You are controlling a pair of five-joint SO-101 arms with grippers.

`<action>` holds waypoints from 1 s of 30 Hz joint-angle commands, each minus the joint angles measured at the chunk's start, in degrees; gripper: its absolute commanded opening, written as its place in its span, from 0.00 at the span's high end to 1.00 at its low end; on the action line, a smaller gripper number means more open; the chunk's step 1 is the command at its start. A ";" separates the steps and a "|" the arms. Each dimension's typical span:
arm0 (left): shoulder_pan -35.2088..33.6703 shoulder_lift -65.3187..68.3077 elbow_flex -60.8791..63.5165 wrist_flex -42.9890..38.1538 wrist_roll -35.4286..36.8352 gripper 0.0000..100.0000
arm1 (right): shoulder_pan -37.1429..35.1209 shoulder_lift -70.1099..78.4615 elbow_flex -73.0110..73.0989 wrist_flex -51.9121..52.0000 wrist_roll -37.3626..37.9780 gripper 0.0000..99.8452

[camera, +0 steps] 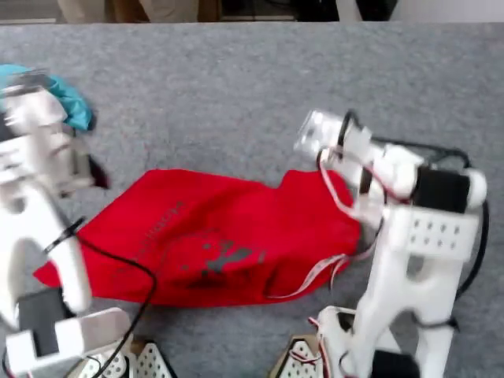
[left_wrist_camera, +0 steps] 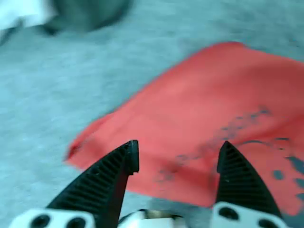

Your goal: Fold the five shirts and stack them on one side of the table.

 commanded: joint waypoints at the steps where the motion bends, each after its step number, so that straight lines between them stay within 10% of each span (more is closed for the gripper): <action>1: 8.00 9.63 -4.22 -2.81 7.12 0.73 | -3.38 10.86 -7.60 0.79 -11.43 0.70; 14: 11.16 27.47 -11.34 0.35 10.29 0.73 | -4.35 45.49 -15.96 -12.48 -34.81 0.70; 30: 10.90 27.47 -11.16 1.32 10.64 0.73 | -7.43 53.85 -4.35 -33.93 -35.43 0.70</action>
